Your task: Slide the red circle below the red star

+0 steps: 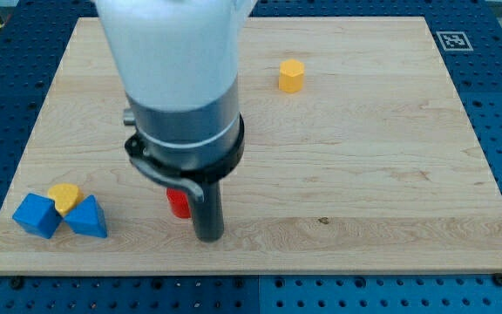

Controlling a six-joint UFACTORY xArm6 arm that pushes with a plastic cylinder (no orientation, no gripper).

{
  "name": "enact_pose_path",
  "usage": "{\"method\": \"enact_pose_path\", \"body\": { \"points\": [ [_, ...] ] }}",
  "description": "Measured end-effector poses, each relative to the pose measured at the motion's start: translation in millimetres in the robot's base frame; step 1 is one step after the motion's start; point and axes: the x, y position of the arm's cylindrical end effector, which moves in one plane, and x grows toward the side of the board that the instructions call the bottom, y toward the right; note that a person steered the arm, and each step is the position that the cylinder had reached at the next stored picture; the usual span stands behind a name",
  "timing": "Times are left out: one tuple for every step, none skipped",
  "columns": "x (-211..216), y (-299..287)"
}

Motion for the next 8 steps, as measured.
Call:
{"method": "enact_pose_path", "body": {
  "points": [
    [24, -4],
    [25, -15],
    [23, -29],
    [10, -44],
    [-10, -50],
    [-41, -48],
    [-71, -37],
    [-100, -25]
  ]
}}
